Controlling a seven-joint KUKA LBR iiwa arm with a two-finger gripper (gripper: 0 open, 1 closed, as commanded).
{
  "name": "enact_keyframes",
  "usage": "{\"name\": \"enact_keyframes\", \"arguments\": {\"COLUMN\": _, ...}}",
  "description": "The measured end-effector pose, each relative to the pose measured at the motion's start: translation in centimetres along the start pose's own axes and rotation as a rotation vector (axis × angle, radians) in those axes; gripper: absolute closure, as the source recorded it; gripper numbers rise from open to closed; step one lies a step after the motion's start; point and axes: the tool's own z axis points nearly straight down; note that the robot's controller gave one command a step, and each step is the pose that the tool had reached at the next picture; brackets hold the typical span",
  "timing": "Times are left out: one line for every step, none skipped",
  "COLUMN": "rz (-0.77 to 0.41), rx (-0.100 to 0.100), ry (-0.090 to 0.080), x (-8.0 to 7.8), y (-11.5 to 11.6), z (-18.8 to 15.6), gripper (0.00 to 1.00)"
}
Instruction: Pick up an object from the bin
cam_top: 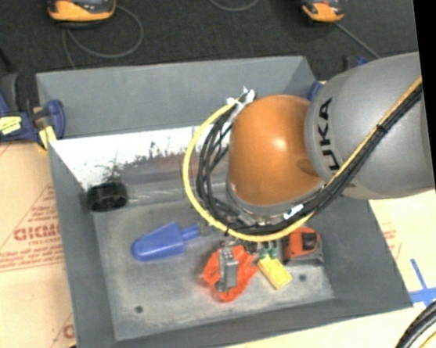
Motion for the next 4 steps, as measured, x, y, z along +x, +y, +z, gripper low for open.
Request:
{"name": "enact_keyframes", "arguments": {"rz": 0.003, "rx": -0.001, "ry": -0.008, "x": -0.2, "y": -0.1, "z": -0.5, "gripper": 0.00}}
{"name": "enact_keyframes", "arguments": {"rz": -0.128, "rx": 0.002, "ry": -0.012, "x": -1.8, "y": -2.6, "z": 4.0, "gripper": 0.00}}
{"name": "enact_keyframes", "arguments": {"rz": -0.354, "rx": 0.003, "ry": -0.009, "x": -3.6, "y": -6.3, "z": 5.0, "gripper": 0.00}}
{"name": "enact_keyframes", "arguments": {"rz": -0.409, "rx": 0.004, "ry": -0.011, "x": -5.5, "y": -7.6, "z": 5.8, "gripper": 0.00}}
